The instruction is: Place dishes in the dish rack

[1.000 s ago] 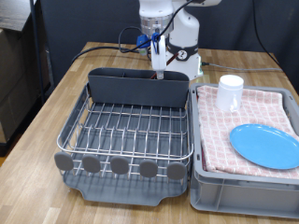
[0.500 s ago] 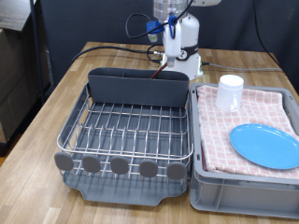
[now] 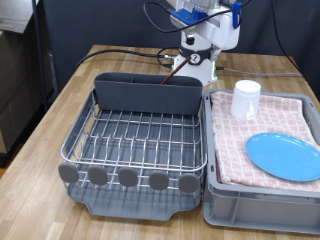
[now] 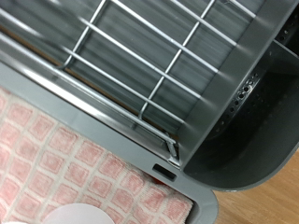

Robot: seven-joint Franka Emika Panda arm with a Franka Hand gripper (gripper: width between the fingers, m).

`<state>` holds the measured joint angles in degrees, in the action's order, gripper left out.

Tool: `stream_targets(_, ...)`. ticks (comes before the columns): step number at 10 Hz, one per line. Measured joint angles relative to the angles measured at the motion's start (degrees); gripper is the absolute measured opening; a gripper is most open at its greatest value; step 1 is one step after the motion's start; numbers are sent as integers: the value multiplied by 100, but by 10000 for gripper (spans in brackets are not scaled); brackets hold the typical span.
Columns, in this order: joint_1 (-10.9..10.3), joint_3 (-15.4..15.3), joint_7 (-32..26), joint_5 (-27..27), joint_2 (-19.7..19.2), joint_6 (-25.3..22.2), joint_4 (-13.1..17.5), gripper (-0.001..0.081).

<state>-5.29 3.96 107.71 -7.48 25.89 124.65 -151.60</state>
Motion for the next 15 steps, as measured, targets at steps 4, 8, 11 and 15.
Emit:
stream_targets(4,-83,20,-739,3,-208,204,234,803)
stream_targets(8,-446,-56,-1422,167,-745,153,962,803)
stream_targets(11,-643,-263,-1359,299,-1163,40,1473,803)
stream_targets(15,-702,-530,-1012,389,-1503,337,1658,803)
